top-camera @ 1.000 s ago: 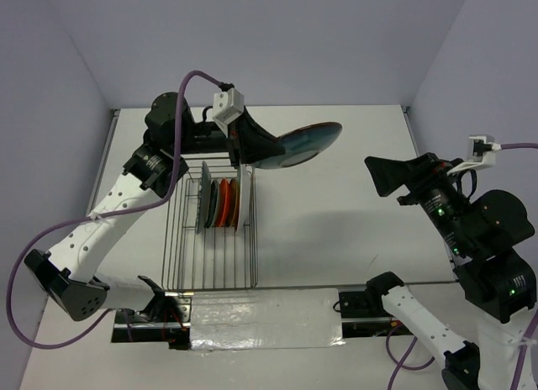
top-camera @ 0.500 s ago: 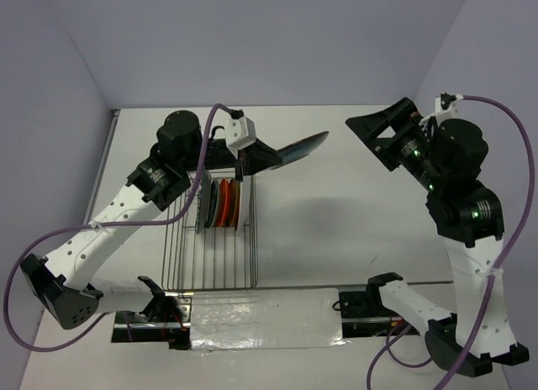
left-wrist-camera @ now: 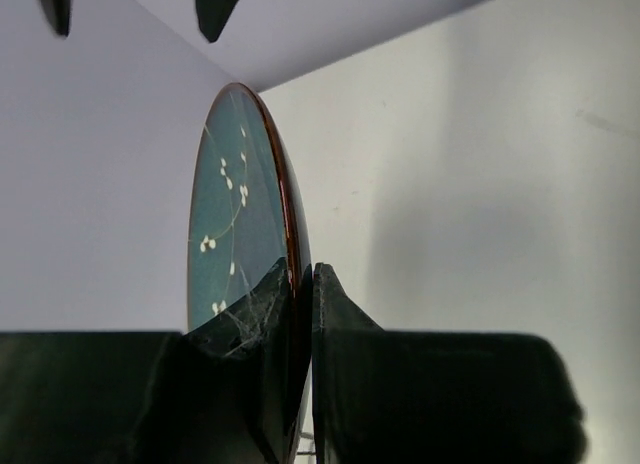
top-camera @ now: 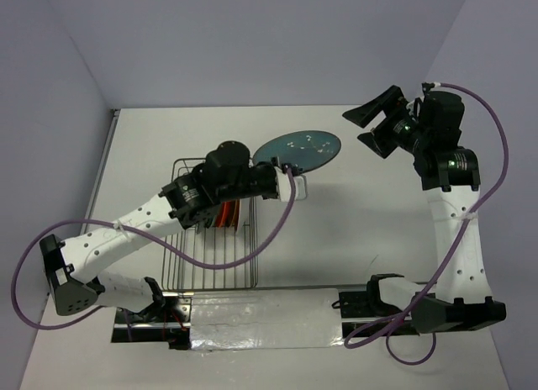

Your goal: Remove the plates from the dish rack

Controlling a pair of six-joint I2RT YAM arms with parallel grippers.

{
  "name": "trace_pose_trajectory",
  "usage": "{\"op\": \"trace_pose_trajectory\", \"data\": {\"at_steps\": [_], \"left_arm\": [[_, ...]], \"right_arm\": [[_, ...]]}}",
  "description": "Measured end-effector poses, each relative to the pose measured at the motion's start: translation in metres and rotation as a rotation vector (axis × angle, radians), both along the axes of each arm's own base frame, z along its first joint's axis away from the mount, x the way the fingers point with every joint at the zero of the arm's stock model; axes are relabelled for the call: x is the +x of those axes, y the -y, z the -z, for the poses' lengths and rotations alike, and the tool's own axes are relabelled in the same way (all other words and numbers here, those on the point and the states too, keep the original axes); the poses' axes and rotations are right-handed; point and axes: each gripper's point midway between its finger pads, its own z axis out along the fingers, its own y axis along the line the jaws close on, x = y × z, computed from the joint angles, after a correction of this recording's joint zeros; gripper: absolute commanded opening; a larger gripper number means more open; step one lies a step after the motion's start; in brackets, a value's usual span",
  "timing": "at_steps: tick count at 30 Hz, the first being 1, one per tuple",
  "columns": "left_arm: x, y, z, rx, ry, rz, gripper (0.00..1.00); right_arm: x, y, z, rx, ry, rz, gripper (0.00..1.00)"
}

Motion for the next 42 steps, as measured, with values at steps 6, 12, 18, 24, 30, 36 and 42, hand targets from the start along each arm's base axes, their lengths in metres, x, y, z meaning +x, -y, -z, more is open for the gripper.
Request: {"op": "trace_pose_trajectory", "data": {"at_steps": [6, 12, 18, 24, 30, 36, 42], "left_arm": [[-0.014, 0.01, 0.038, 0.171, 0.165, -0.038, 0.0], [-0.024, 0.018, 0.058, 0.265, 0.25, -0.036, 0.0], [-0.021, 0.02, 0.052, 0.26, 0.333, -0.074, 0.0], [-0.028, 0.023, 0.065, 0.294, 0.382, -0.071, 0.0], [-0.04, 0.037, 0.063, 0.269, 0.423, -0.048, 0.0], [-0.038, 0.042, 0.055, 0.229, 0.427, -0.078, 0.0], [-0.029, 0.043, 0.059, 0.24, 0.419, -0.139, 0.42]], "right_arm": [[-0.003, -0.011, 0.035, -0.02, -0.052, -0.105, 0.87], [-0.002, 0.002, 0.084, -0.092, -0.134, -0.097, 0.88], [-0.013, -0.001, 0.125, -0.099, -0.185, -0.141, 0.84], [-0.018, -0.02, 0.14, 0.002, -0.186, -0.24, 0.8], [-0.015, -0.029, 0.112, 0.064, -0.087, -0.278, 0.51], [-0.011, -0.028, 0.113, 0.068, -0.051, -0.272, 0.0], [-0.006, -0.025, 0.111, 0.053, -0.011, -0.264, 0.0]]}}
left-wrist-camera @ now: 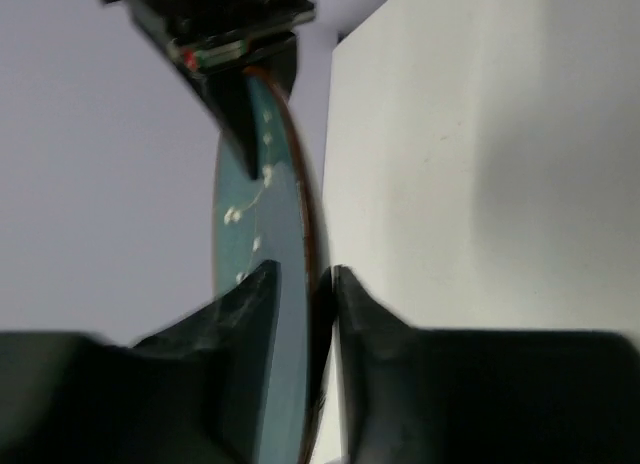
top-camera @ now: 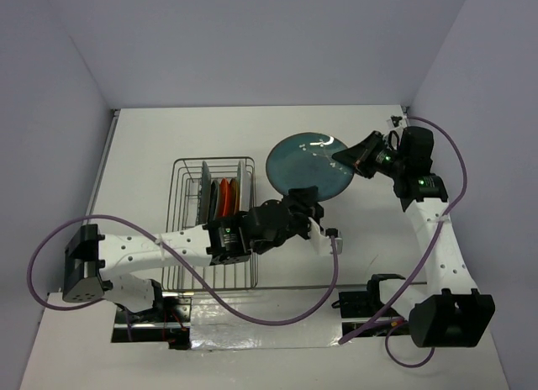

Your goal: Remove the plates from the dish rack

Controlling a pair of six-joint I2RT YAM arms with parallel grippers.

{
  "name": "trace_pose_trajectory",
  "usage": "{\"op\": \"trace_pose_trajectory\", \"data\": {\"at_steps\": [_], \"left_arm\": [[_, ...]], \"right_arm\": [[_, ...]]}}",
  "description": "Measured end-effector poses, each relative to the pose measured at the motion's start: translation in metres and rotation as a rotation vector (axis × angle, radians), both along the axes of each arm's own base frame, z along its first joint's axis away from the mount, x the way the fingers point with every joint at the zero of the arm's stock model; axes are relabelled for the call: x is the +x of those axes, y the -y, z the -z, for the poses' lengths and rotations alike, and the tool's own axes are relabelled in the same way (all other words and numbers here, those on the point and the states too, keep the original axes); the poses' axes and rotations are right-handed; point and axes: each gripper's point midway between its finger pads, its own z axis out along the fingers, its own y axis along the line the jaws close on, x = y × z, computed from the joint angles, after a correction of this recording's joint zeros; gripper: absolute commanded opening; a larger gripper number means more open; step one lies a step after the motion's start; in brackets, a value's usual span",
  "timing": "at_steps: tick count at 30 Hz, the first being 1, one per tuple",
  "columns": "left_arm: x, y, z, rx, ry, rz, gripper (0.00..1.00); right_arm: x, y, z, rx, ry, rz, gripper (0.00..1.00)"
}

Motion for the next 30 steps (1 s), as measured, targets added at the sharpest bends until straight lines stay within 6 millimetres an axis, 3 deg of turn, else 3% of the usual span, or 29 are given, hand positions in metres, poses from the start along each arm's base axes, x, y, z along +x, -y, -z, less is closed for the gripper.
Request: {"op": "trace_pose_trajectory", "data": {"at_steps": [1, 2, 7, 9, 15, 18, 21, 24, 30], "left_arm": [[0.004, 0.0, -0.002, 0.004, 0.013, -0.023, 0.54], [0.008, -0.001, -0.006, -0.004, 0.024, -0.047, 0.74], [0.021, -0.006, -0.021, -0.044, 0.033, -0.135, 0.94], [0.026, -0.007, -0.025, -0.056, 0.012, -0.164, 1.0], [0.039, -0.018, -0.048, -0.106, -0.094, -0.237, 1.0], [0.044, -0.031, -0.057, -0.13, -0.137, -0.289, 1.0], [0.046, -0.059, -0.061, -0.171, -0.172, -0.365, 1.0], [0.046, -0.096, -0.071, -0.247, -0.212, -0.465, 1.0], [0.047, -0.18, -0.097, -0.585, -0.365, -0.711, 1.0]], "right_arm": [[0.0, 0.001, 0.001, 0.006, -0.007, 0.015, 0.0], [0.0, 0.002, 0.003, 0.007, -0.01, 0.03, 0.0], [-0.003, 0.013, 0.012, 0.047, -0.042, 0.151, 0.0], [-0.005, 0.019, 0.012, 0.062, -0.039, 0.203, 0.0], [-0.001, 0.04, -0.006, 0.142, 0.005, 0.35, 0.0], [0.009, 0.06, -0.005, 0.152, 0.033, 0.442, 0.0], [0.021, 0.086, 0.019, 0.129, 0.016, 0.556, 0.0], [0.032, 0.106, 0.059, 0.091, -0.041, 0.653, 0.0], [0.059, 0.114, 0.127, 0.082, -0.057, 0.665, 0.0]]}}
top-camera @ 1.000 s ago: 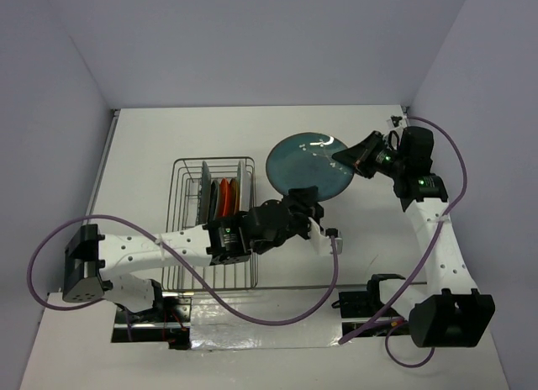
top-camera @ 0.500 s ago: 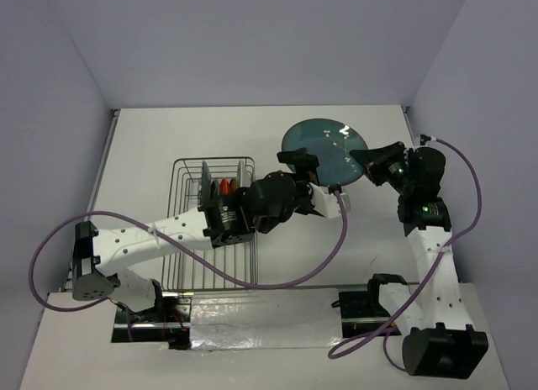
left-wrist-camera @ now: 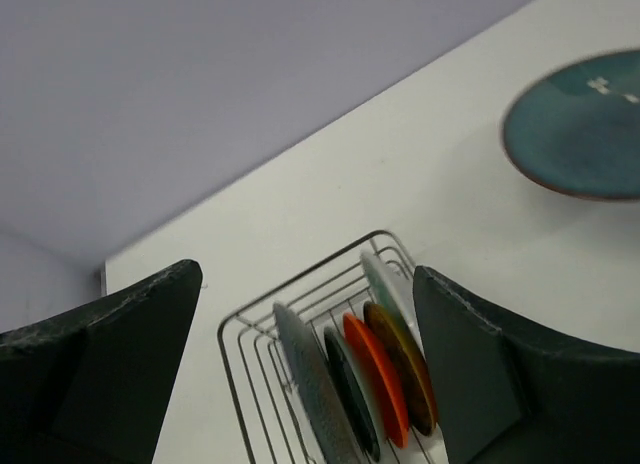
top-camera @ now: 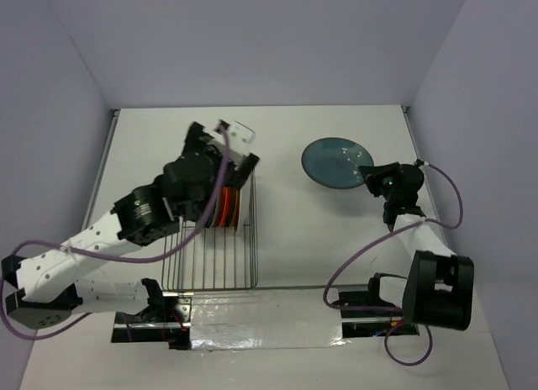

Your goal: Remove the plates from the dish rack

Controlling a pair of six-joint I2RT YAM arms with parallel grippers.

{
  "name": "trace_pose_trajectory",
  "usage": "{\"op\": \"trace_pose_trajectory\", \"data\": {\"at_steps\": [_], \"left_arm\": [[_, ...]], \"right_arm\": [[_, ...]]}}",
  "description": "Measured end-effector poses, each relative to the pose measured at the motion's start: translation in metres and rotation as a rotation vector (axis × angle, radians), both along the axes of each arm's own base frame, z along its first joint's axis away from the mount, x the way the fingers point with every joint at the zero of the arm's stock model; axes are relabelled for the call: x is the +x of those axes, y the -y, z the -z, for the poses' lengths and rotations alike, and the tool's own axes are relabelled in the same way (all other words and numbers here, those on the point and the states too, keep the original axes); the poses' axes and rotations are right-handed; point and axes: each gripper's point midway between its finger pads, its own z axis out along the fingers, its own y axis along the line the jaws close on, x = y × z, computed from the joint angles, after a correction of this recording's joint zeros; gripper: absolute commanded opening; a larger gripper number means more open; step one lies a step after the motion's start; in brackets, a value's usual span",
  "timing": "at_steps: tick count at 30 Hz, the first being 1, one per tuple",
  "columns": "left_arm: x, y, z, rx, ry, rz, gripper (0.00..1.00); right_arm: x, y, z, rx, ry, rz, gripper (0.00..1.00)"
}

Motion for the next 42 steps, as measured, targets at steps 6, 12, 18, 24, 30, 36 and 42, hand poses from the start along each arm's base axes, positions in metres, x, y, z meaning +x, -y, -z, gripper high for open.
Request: {"op": "trace_pose_trajectory", "data": {"at_steps": [6, 12, 18, 24, 30, 36, 42], "left_arm": [[0.026, -0.098, 0.015, -0.252, -0.115, -0.304, 1.0], [0.021, -0.127, 0.08, -0.282, -0.247, -0.368, 1.0], [0.009, -0.146, 0.12, -0.305, -0.306, -0.406, 0.99], [-0.005, -0.162, 0.096, -0.412, -0.209, -0.411, 0.99], [-0.001, -0.164, 0.098, -0.414, -0.21, -0.43, 1.0], [0.008, -0.153, 0.107, -0.401, -0.275, -0.426, 0.99], [0.007, -0.136, 0.094, -0.431, -0.331, -0.365, 0.99]], "right_arm": [[0.023, 0.004, 0.047, -0.05, 0.011, -0.028, 0.0], [0.054, 0.004, 0.068, -0.093, 0.03, -0.088, 0.0], [0.086, 0.003, 0.093, -0.085, 0.006, -0.139, 0.11], [0.105, 0.003, 0.095, -0.082, -0.022, -0.161, 0.7], [0.098, 0.01, 0.105, -0.121, -0.18, -0.111, 0.9], [0.054, 0.018, 0.118, -0.242, -0.433, -0.034, 1.0], [0.025, 0.034, 0.084, -0.36, -0.514, 0.033, 1.0]]}}
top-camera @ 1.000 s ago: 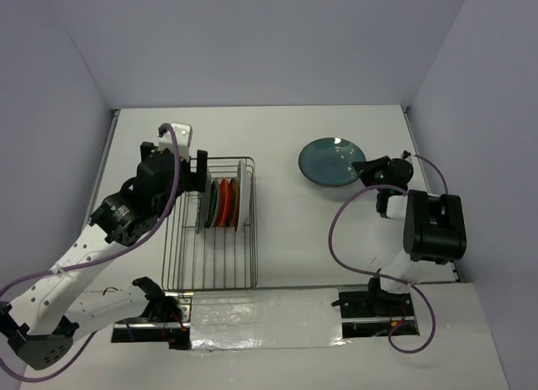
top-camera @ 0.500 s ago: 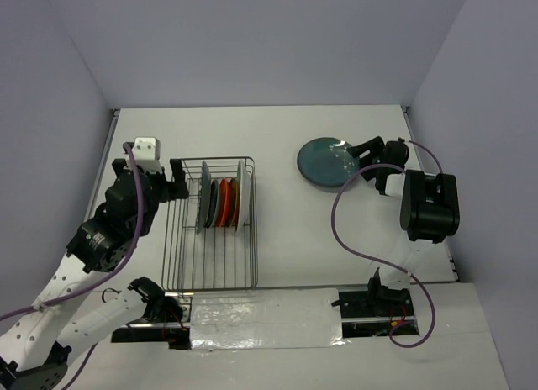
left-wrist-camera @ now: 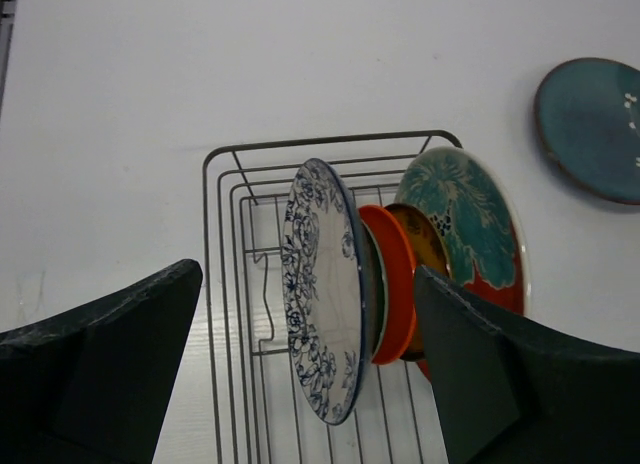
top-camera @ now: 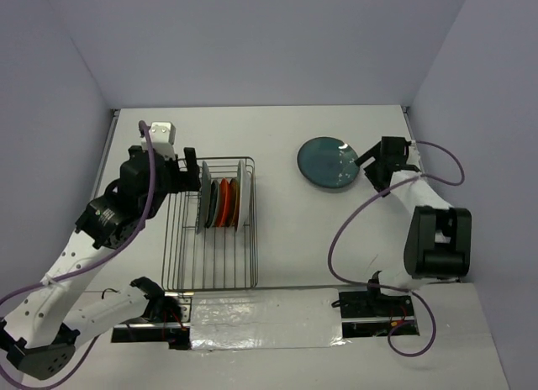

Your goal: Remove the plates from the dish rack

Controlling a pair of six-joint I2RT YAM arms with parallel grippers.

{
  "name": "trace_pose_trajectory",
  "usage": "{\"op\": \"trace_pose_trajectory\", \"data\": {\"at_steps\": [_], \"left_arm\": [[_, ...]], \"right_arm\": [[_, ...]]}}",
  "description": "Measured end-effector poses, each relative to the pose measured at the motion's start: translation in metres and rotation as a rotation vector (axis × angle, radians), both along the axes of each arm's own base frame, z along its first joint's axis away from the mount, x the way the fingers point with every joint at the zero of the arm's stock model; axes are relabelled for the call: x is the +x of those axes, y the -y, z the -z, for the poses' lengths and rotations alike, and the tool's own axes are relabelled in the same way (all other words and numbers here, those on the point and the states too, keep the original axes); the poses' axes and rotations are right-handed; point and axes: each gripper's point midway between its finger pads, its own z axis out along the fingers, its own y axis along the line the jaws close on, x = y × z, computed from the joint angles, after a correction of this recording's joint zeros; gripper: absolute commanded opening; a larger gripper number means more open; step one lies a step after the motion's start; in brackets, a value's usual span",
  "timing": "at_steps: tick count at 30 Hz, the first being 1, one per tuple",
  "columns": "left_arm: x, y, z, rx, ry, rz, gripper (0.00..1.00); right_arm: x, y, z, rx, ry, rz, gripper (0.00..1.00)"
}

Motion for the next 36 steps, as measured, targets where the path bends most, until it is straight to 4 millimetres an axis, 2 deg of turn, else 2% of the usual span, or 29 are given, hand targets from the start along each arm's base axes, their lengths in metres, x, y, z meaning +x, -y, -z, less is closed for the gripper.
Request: {"op": "trace_pose_trajectory", "data": {"at_steps": [2, 4, 7, 8, 10, 12, 14, 15, 18, 24, 25, 28, 30, 31, 34, 36], "left_arm": [[0.004, 0.008, -0.006, -0.017, -0.016, 0.017, 0.99], [0.011, 0.017, -0.005, -0.034, -0.037, 0.027, 0.97], [0.016, 0.026, 0.016, -0.04, -0.104, 0.029, 0.87], [0.017, 0.03, 0.026, -0.046, -0.131, 0.03, 0.81], [0.017, 0.036, 0.045, -0.054, -0.182, 0.039, 0.76], [0.014, 0.041, 0.064, -0.058, -0.236, 0.05, 0.75], [0.013, 0.045, 0.08, -0.066, -0.277, 0.053, 0.71], [0.012, 0.046, 0.087, -0.068, -0.295, 0.051, 0.65], [0.007, 0.047, 0.105, -0.075, -0.337, 0.045, 0.58], [0.003, 0.047, 0.122, -0.087, -0.375, 0.031, 0.35], [0.002, 0.047, 0.124, -0.089, -0.378, 0.032, 0.27], [0.001, 0.05, 0.124, -0.099, -0.382, 0.048, 0.15], [0.001, 0.052, 0.124, -0.096, -0.383, 0.062, 0.13], [0.001, 0.052, 0.124, -0.096, -0.384, 0.066, 0.07], [0.0, 0.052, 0.123, -0.093, -0.387, 0.074, 0.0], [0.001, 0.052, 0.123, -0.082, -0.393, 0.08, 0.0]], "right_arm": [[-0.012, 0.004, -0.03, -0.06, 0.038, 0.011, 1.0], [-0.021, -0.005, -0.072, -0.108, 0.137, -0.025, 1.0], [-0.035, -0.036, -0.137, -0.145, 0.324, -0.138, 1.0], [-0.042, -0.048, -0.153, -0.154, 0.37, -0.185, 1.0], [-0.053, -0.069, -0.171, -0.173, 0.412, -0.269, 1.0], [-0.065, -0.089, -0.178, -0.191, 0.419, -0.352, 1.0], [-0.075, -0.105, -0.173, -0.204, 0.395, -0.429, 1.0], [-0.08, -0.112, -0.17, -0.208, 0.381, -0.461, 1.0], [-0.097, -0.122, -0.167, -0.217, 0.36, -0.523, 1.0], [-0.121, -0.119, -0.187, -0.213, 0.43, -0.537, 1.0], [-0.124, -0.118, -0.19, -0.212, 0.444, -0.536, 1.0], [-0.13, -0.116, -0.192, -0.213, 0.453, -0.536, 1.0], [-0.132, -0.115, -0.192, -0.213, 0.449, -0.538, 1.0], [-0.133, -0.115, -0.191, -0.214, 0.447, -0.539, 1.0], [-0.134, -0.114, -0.19, -0.213, 0.443, -0.54, 1.0], [-0.136, -0.114, -0.188, -0.212, 0.443, -0.541, 1.0]]}}
